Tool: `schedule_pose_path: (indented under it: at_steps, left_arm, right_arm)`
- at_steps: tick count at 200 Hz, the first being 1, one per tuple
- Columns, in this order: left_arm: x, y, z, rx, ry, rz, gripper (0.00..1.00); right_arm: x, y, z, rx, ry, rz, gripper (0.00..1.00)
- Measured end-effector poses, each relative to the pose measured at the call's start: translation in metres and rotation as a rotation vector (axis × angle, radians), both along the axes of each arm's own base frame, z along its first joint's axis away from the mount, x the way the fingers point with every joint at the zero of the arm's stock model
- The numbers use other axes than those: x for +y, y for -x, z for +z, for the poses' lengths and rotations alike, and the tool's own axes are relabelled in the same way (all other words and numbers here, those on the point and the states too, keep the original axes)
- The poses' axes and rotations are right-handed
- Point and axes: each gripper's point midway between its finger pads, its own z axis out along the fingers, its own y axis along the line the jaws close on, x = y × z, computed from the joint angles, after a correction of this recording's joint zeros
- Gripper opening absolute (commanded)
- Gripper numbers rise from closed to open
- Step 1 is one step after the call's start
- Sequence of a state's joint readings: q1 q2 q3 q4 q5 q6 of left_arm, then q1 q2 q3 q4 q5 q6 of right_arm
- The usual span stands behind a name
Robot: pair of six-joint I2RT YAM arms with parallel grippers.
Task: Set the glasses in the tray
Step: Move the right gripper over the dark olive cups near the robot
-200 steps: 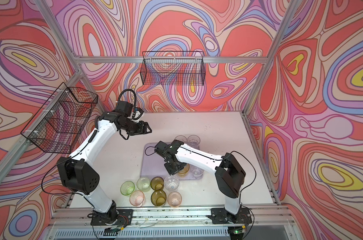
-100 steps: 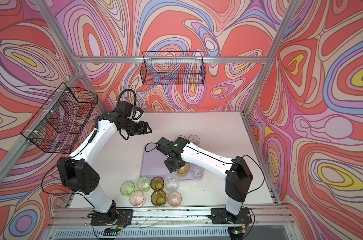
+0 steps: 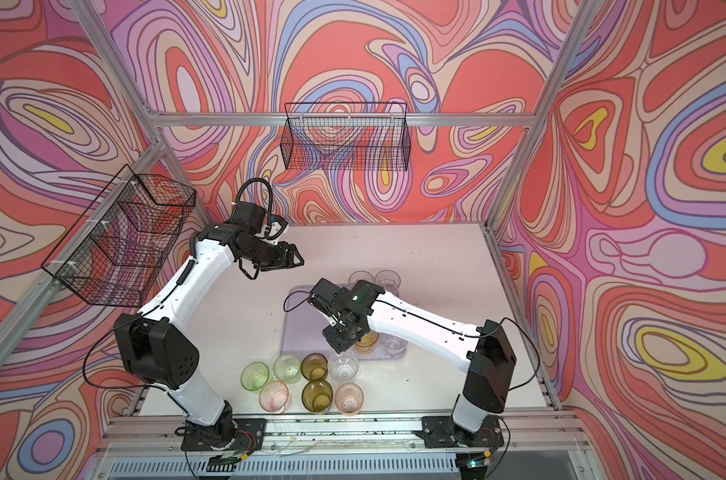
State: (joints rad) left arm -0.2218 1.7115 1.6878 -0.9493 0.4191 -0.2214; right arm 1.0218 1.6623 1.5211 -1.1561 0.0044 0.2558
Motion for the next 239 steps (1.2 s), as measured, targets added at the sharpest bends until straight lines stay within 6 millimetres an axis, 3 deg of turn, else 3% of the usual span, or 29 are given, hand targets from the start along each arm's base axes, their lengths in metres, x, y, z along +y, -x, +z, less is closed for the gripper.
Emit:
schedule_pose_path:
  at_steps: [108,166,239]
  left_arm:
    - [0.0,0.0,0.0,0.0,0.0,0.0,0.71]
    - [0.0,0.0,0.0,0.0,0.0,0.0,0.71]
    - [0.0,0.0,0.0,0.0,0.0,0.0,0.71]
  right_arm:
    - [0.006,0.037,-0.006,0.062,-0.029,0.113,0.28]
    - [0.012,0.047,-0.009,0.064,-0.032,0.147,0.27]
    - [0.023,0.062,-0.026,0.079,-0.009,0.194,0.27]
